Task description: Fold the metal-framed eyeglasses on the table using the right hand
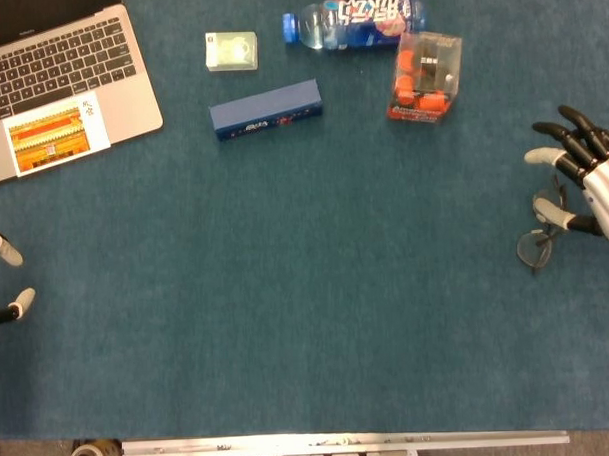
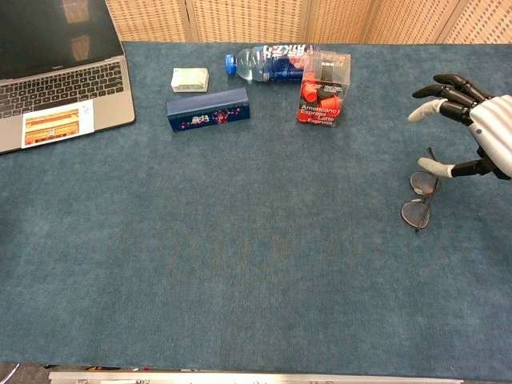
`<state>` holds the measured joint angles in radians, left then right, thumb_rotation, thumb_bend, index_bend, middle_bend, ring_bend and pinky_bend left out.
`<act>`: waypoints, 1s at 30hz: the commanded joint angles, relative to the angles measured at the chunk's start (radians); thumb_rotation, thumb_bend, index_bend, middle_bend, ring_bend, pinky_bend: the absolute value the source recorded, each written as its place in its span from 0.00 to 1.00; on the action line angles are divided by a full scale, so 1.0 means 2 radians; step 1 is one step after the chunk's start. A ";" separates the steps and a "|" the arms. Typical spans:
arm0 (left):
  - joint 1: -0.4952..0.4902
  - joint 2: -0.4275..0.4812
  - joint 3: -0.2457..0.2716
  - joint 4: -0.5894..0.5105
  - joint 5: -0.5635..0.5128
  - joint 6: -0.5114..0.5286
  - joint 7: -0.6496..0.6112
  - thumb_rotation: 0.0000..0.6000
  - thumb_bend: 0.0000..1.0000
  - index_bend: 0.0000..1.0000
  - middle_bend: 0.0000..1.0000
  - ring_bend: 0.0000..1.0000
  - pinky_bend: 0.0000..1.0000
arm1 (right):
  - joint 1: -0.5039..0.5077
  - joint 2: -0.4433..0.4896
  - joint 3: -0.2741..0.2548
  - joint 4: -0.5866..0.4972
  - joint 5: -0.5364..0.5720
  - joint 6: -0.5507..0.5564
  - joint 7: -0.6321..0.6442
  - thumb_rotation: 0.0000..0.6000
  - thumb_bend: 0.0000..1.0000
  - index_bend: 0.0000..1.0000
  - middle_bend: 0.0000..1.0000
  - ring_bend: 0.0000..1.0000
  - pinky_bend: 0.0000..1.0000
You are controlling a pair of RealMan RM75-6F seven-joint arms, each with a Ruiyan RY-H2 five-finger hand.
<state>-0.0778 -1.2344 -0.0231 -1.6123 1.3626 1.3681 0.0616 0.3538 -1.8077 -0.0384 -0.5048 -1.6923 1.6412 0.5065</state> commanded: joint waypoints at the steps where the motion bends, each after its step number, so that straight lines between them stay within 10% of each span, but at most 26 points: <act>1: 0.000 0.000 0.000 0.000 0.000 0.000 0.000 1.00 0.16 0.49 0.36 0.24 0.51 | 0.001 0.001 -0.005 0.007 -0.006 0.004 -0.007 1.00 0.15 0.37 0.22 0.09 0.30; 30: 0.001 -0.001 0.003 0.001 -0.003 -0.004 -0.004 1.00 0.16 0.49 0.36 0.24 0.51 | 0.004 -0.011 -0.048 0.086 -0.039 -0.006 -0.031 1.00 0.15 0.37 0.22 0.09 0.30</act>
<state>-0.0758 -1.2362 -0.0180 -1.6094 1.3563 1.3600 0.0540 0.3620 -1.8280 -0.1334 -0.3336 -1.7719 1.6309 0.4450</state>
